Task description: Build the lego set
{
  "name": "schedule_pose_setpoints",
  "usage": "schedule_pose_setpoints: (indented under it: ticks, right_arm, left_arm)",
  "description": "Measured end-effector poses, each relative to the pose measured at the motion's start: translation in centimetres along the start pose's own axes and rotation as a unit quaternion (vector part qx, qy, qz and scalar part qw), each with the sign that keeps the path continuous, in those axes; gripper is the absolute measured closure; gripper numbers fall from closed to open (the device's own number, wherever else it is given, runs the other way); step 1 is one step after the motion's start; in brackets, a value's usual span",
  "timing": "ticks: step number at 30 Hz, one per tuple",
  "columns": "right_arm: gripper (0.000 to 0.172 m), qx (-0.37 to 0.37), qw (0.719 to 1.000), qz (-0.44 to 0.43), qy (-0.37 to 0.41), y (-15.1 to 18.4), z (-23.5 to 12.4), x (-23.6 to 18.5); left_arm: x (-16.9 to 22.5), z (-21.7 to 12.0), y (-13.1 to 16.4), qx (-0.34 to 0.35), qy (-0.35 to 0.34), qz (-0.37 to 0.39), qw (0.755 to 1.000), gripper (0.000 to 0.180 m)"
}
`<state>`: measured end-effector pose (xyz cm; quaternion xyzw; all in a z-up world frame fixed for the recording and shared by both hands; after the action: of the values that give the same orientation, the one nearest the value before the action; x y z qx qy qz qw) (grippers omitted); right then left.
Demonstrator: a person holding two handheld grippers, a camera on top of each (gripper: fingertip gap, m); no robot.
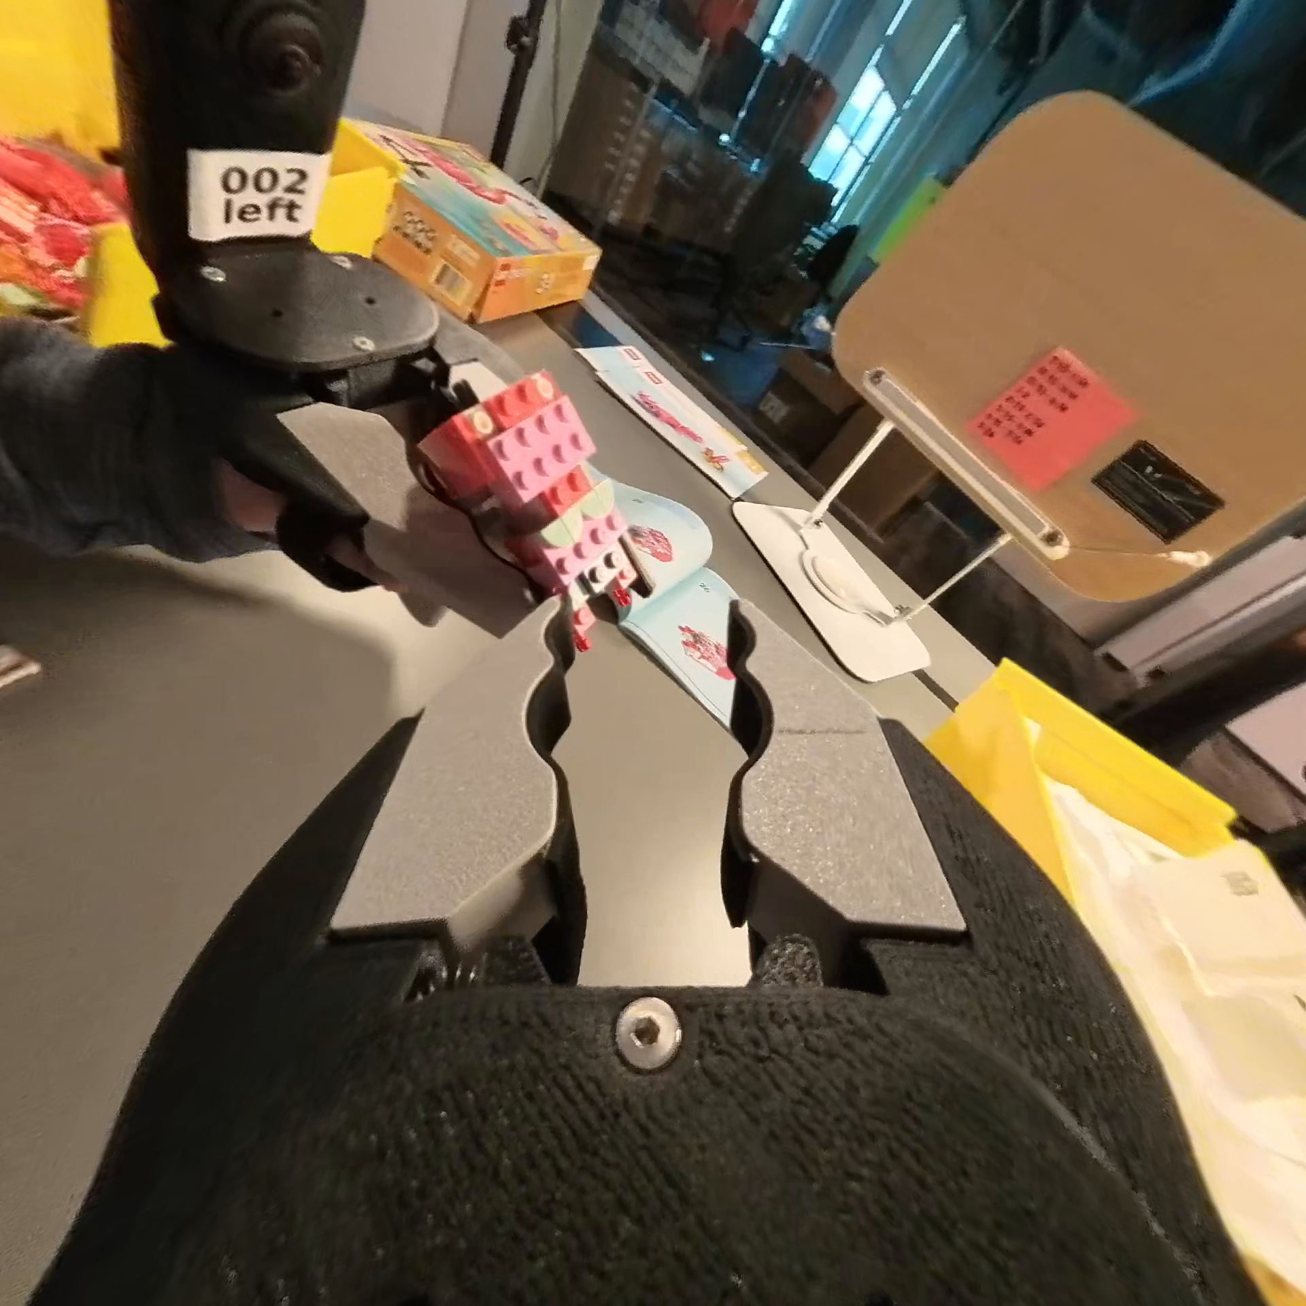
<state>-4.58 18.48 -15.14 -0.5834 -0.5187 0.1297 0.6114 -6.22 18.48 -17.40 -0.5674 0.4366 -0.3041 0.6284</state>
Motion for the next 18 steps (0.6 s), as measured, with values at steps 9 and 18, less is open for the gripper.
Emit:
schedule_pose_setpoints:
  ticks: [9,18]
  right_arm:
    - [0.133,-0.005,0.997,0.07,0.016,3.3,3.0,-0.5]
    - [0.171,-0.042,0.988,0.107,0.101,7.8,4.7,2.3]
  left_arm:
    - [-1.8,-0.3,4.0,-0.093,-0.025,-0.047,0.994,0.144]
    - [0.0,-1.0,5.7,-0.134,-0.002,-0.067,0.989,0.143]
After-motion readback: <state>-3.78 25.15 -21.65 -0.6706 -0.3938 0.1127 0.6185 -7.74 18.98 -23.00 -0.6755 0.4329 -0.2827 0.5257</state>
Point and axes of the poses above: each gripper's, where its closed fingertips meet, z out along the fingers, y out of its underside, x = y × z across the jaws, the point moved 1 cm from there along -z, back along the fingers, and after that the axes turned 1 degree about -x, right-handed, at the moved point
